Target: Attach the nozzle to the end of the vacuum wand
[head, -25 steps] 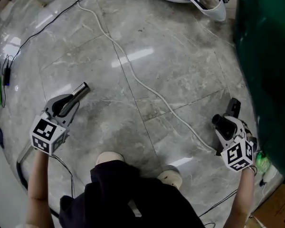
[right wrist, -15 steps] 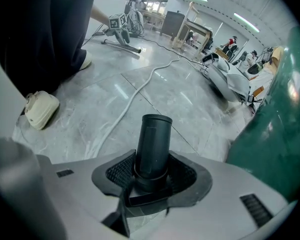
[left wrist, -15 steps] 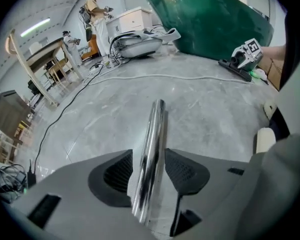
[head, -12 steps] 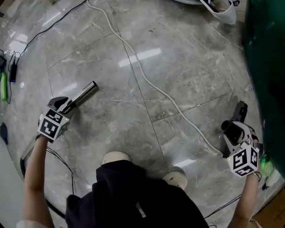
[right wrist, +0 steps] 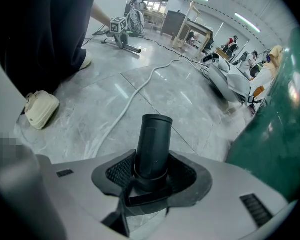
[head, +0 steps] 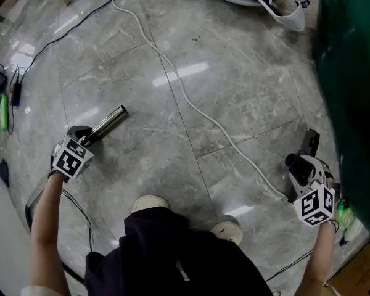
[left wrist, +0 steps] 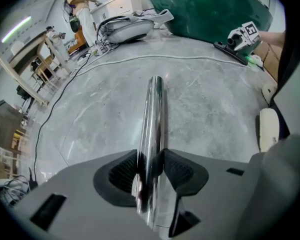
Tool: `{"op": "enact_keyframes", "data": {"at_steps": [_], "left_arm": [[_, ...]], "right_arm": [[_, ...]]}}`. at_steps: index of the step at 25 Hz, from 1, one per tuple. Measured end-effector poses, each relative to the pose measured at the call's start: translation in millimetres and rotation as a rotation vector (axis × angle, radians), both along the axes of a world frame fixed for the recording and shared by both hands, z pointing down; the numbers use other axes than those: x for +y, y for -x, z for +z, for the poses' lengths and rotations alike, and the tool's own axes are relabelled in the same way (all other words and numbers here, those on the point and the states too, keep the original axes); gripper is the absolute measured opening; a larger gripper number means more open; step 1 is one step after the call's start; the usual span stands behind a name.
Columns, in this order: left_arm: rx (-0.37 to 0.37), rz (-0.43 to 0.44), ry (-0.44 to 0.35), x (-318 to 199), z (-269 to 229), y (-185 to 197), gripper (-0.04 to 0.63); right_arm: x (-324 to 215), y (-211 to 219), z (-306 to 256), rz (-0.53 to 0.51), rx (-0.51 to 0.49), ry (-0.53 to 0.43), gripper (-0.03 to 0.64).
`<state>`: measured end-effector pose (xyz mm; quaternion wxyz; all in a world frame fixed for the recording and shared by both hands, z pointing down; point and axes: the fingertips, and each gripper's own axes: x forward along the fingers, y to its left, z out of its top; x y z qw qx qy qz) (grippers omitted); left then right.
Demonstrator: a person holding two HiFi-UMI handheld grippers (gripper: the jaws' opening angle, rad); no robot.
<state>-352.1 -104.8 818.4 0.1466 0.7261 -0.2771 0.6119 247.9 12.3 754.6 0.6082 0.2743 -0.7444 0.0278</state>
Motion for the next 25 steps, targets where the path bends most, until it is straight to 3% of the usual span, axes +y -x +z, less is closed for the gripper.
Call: {"op": "enact_keyframes", "data": {"at_steps": [4,8,25], "left_arm": [[-0.029,0.055,-0.014,1.3,0.2,-1.6,0.16],[-0.008,0.078,-0.025,-3.5,-5.1,-10.2,0.158],[0.27,0.288,-0.056,-17.0,-69.0,-150.3,0.156]], "right_arm": [[0.5,0.8,-0.6,-0.006,-0.002,0.003,0.202],[0.6,-1.3,-4.2,-0.002,-0.004,0.004,0.202],[-5.1,5.4,-8.9,-0.037,0.01,-0.002,0.202]]}}
